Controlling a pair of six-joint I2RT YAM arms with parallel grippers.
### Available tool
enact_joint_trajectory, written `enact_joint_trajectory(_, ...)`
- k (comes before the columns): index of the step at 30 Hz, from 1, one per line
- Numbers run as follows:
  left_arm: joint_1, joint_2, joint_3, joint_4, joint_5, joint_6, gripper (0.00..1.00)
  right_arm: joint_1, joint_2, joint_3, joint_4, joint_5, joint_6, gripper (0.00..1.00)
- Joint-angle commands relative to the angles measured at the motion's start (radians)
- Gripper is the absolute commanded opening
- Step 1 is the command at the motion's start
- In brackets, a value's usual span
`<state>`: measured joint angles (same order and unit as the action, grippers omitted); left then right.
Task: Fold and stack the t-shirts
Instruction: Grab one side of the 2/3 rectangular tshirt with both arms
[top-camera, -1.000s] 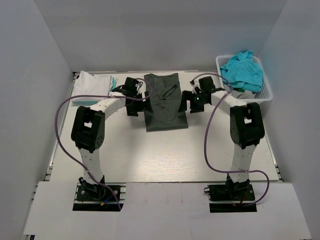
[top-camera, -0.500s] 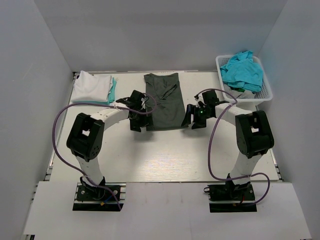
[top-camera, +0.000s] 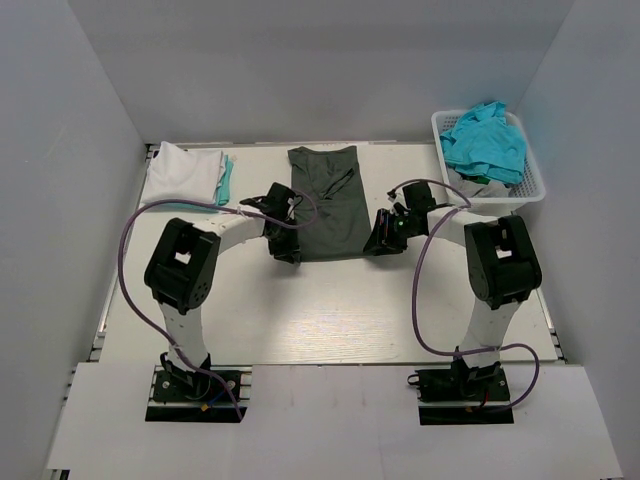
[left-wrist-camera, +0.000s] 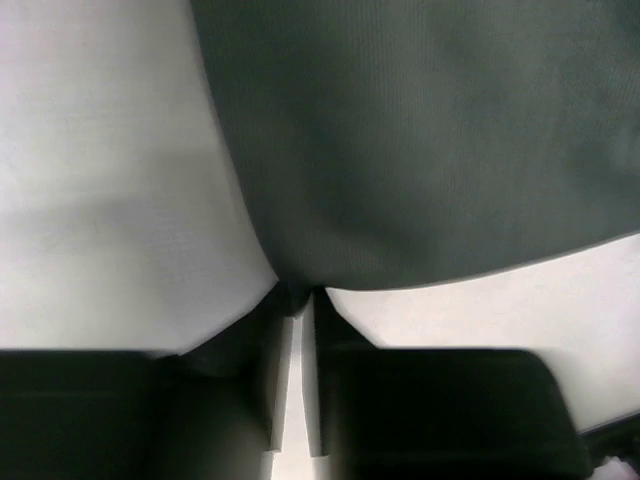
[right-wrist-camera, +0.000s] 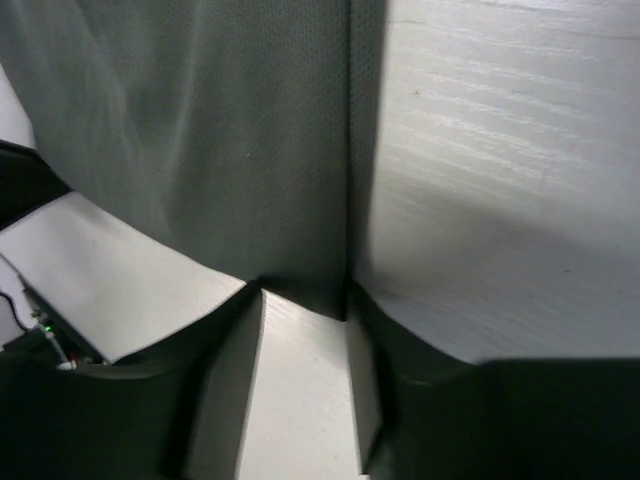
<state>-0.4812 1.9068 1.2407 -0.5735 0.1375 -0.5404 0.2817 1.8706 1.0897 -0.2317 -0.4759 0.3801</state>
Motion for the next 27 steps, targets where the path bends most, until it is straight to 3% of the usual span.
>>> enact_joint_trajectory(1, -0.005, 0.054, 0.009, 0.014, -0.039, -0.001, 0.17, 0.002, 0.033, -0.007, 0.014, 0.008, -0.004, 0.42)
enact_joint_trajectory(3, -0.005, 0.063, 0.009, 0.023, -0.039, -0.001, 0.07, 0.002, 0.038, -0.007, 0.029, 0.005, -0.009, 0.35)
enact_joint_trajectory(4, -0.005, 0.063, 0.019, 0.023, -0.039, -0.001, 0.00, 0.004, 0.048, 0.001, 0.025, 0.002, -0.010, 0.21)
enact_joint_trajectory(6, -0.005, 0.063, 0.032, 0.014, -0.039, -0.001, 0.00, 0.002, 0.055, 0.022, 0.006, 0.000, -0.023, 0.00)
enact_joint_trajectory(13, -0.014, -0.083, -0.039, -0.063, -0.009, -0.029, 0.00, 0.008, -0.089, -0.037, -0.115, -0.006, -0.038, 0.00)
enact_joint_trajectory(22, -0.080, -0.345, -0.098, -0.353, 0.164, -0.038, 0.00, 0.054, -0.430, -0.226, -0.415, -0.170, -0.098, 0.00)
enact_joint_trajectory(27, -0.099, -0.425, 0.038, -0.567, 0.237, -0.029, 0.00, 0.056, -0.574, -0.191, -0.677, -0.228, -0.130, 0.00)
